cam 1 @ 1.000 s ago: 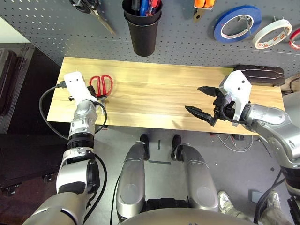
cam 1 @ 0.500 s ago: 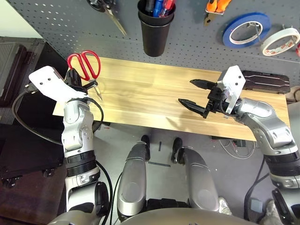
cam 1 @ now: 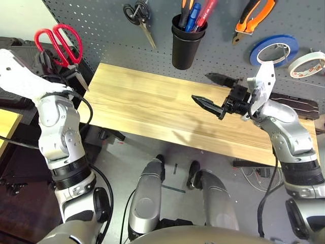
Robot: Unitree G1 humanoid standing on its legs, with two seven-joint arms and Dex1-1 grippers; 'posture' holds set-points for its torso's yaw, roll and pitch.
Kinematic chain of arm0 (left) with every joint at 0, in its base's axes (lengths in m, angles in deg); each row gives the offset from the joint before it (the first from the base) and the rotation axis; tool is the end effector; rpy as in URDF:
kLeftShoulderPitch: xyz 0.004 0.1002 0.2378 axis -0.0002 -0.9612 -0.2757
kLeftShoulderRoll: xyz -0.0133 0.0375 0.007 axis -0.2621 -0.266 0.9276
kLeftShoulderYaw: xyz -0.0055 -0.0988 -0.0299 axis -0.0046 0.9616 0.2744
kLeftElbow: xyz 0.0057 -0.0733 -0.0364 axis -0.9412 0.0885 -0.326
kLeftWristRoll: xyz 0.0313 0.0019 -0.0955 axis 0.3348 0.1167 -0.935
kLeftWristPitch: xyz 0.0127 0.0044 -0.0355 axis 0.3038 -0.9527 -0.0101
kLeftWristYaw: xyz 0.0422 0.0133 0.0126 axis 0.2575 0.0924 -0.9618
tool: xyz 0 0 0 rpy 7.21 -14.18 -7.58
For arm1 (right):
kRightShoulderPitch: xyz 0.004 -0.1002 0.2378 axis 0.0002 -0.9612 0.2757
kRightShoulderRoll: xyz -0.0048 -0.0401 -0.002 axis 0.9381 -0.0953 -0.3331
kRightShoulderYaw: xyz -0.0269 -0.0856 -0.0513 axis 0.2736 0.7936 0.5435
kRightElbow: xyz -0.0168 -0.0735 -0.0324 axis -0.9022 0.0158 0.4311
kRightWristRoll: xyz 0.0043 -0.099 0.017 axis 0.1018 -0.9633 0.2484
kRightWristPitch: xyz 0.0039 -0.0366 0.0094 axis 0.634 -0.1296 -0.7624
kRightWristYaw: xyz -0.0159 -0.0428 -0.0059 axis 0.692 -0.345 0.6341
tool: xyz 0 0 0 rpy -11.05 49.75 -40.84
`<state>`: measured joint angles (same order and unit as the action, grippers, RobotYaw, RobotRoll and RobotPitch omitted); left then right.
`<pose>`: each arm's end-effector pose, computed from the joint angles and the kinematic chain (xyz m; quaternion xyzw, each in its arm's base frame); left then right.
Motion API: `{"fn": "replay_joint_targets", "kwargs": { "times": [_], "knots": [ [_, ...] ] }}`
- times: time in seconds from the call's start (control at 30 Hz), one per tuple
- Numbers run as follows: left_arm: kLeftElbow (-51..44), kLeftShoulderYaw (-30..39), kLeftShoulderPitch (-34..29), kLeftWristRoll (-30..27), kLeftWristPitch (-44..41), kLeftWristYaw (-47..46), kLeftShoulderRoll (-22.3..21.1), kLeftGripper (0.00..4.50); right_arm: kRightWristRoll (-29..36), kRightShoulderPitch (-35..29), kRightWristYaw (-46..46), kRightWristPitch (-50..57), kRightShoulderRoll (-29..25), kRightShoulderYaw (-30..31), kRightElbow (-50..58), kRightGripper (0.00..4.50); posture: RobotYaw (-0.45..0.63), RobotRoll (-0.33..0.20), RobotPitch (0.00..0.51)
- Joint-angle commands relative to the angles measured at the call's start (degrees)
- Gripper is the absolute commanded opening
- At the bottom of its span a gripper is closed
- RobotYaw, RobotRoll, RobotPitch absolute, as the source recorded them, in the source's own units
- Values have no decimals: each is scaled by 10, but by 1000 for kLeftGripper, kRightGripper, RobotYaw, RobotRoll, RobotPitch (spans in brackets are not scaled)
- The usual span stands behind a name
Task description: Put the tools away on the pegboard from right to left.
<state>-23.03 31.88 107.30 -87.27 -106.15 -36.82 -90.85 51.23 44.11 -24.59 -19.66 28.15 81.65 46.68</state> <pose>0.2476 0.2429 0.2235 -0.1015 -0.2624 0.1989 0.9388 0.2603 -0.1943 0.1741 -0.0717 -0.1358 0.4679 0.8703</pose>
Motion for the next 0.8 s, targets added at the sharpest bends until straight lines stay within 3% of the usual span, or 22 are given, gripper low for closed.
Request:
{"fn": "replay_joint_targets", "kwargs": {
  "times": [0.03,0.37,0.8],
  "knots": [
    [5,4,24,-15,-7,-3,0,50,8,-5,-4,5,-3,-9,21,4500,267,0,209],
    [27,-46,52,-30,4,27,50,50,2,22,-11,-10,1,-11,0,4500,251,0,203],
    [199,-68,80,-20,87,114,38,50,-5,25,-30,-9,5,-3,5,4500,214,0,216]
  ]
}}
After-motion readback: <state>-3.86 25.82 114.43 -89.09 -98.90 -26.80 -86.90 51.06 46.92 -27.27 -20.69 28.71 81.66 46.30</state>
